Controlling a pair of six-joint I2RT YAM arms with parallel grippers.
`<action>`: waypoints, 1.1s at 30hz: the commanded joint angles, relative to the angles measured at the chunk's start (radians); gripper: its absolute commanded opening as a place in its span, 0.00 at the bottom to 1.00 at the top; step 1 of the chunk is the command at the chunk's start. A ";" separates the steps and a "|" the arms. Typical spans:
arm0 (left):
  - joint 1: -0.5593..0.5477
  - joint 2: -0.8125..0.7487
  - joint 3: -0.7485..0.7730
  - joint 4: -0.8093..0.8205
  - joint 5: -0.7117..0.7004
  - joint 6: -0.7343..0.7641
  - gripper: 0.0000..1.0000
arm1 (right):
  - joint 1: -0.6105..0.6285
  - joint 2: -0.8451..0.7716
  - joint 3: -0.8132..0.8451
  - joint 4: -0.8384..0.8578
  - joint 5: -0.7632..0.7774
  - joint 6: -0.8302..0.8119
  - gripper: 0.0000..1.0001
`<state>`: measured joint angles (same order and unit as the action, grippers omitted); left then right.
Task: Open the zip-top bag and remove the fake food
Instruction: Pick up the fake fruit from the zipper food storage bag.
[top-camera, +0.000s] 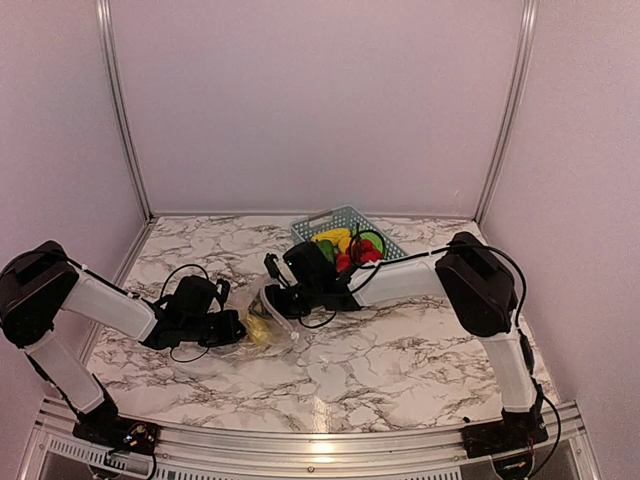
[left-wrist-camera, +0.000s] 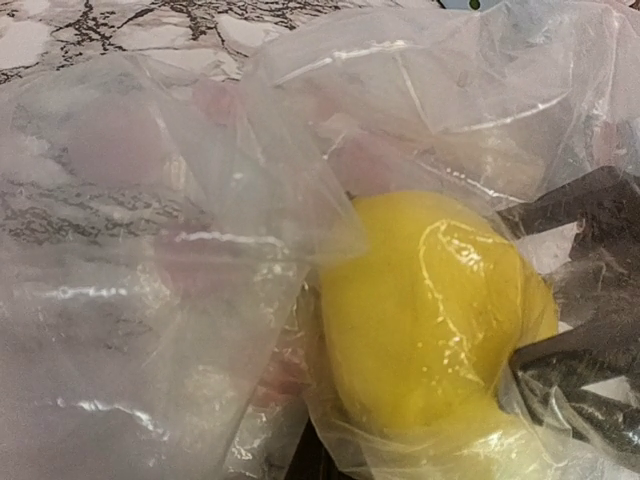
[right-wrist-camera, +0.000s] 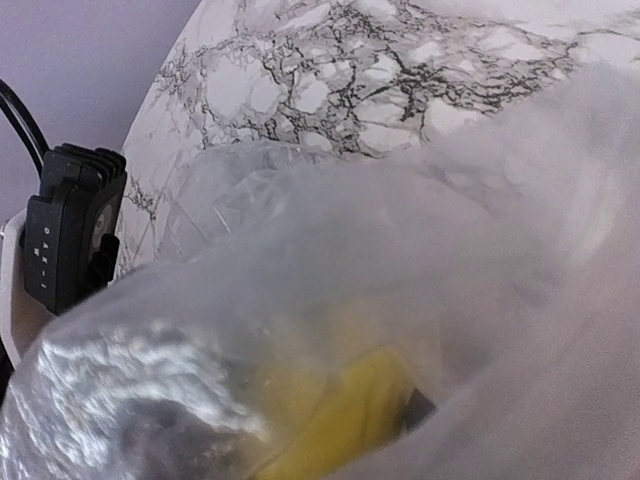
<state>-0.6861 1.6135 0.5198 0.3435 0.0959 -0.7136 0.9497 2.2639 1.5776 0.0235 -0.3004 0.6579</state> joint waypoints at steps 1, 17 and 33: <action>0.002 -0.027 -0.008 0.100 -0.008 -0.010 0.00 | 0.025 -0.040 -0.056 0.015 -0.022 0.001 0.56; 0.009 -0.208 -0.070 -0.049 0.063 -0.030 0.04 | 0.024 -0.183 -0.243 0.136 -0.037 0.073 0.48; -0.042 -0.200 -0.017 -0.103 0.042 -0.079 0.41 | 0.024 -0.175 -0.238 0.130 -0.037 0.082 0.49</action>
<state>-0.7185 1.3716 0.4763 0.2333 0.1398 -0.7818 0.9623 2.1056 1.3350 0.1417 -0.3313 0.7334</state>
